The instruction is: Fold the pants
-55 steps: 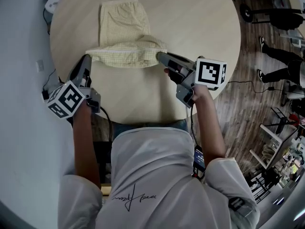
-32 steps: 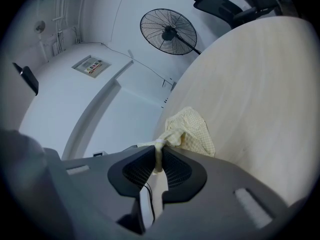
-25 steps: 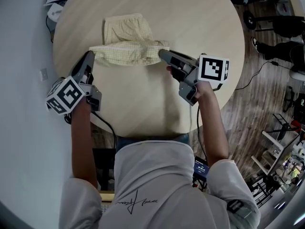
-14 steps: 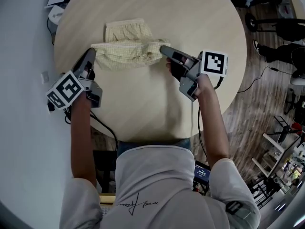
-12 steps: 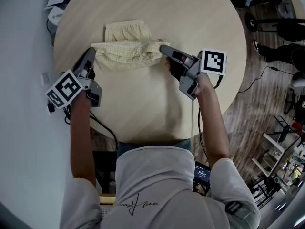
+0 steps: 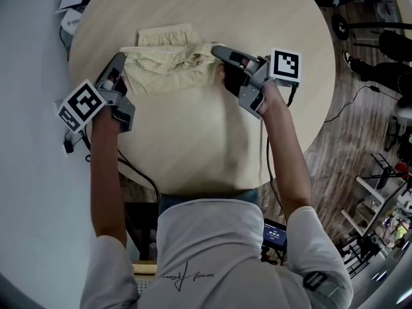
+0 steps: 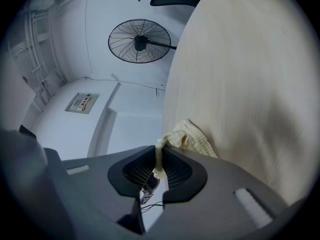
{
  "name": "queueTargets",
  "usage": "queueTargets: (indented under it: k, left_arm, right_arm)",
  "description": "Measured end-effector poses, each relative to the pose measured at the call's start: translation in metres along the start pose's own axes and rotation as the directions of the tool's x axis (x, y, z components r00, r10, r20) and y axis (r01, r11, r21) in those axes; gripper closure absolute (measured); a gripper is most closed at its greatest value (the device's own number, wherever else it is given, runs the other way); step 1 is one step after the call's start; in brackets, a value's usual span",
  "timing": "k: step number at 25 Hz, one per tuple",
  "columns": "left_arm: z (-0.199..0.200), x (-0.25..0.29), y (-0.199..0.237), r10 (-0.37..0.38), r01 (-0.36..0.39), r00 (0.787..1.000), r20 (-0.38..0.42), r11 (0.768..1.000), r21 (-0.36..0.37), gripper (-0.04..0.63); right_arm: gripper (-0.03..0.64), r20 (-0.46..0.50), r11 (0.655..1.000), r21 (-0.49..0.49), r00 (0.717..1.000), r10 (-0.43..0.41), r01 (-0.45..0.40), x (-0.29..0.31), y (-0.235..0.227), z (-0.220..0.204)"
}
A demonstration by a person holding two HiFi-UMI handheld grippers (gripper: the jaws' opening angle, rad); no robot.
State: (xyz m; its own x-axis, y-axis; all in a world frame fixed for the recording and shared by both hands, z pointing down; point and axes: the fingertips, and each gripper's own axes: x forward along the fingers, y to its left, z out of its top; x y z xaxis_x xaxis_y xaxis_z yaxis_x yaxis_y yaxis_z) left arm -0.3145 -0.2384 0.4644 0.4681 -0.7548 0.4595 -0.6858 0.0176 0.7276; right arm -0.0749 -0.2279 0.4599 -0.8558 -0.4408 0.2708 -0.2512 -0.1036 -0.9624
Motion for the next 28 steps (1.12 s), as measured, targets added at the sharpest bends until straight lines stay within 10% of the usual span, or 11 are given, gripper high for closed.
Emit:
queueTargets:
  k: [5,11,18,24,28]
  left_arm:
    - [0.032,0.043,0.010,-0.041,0.044,0.999,0.023,0.991,-0.129,0.517]
    - [0.028,0.046,0.023,-0.097,0.128,0.989,0.111,0.938,-0.322,0.515]
    - [0.052,0.044,0.012,-0.187,0.329,0.929,0.319,0.814,-0.479,0.508]
    - [0.063,0.039,0.003,-0.188,0.266,0.942,0.278,0.922,-0.280,0.479]
    - [0.044,0.018,-0.010,-0.190,0.241,0.950,0.249,0.951,-0.194,0.479]
  right_arm:
    - [0.576,0.048,0.987,0.134,0.995,0.086,-0.091,0.028,0.000,0.046]
    - [0.540,0.271,0.892,0.335,0.938,0.216,-0.303,0.025,-0.013,0.058]
    - [0.489,0.353,0.863,0.300,0.888,0.295,-0.406,0.020,-0.002,0.068]
    - [0.491,0.318,0.903,0.203,0.898,0.305,-0.378,0.014,0.008,0.063]
    - [0.491,0.298,0.920,0.179,0.910,0.288,-0.350,-0.007,0.005,0.040]
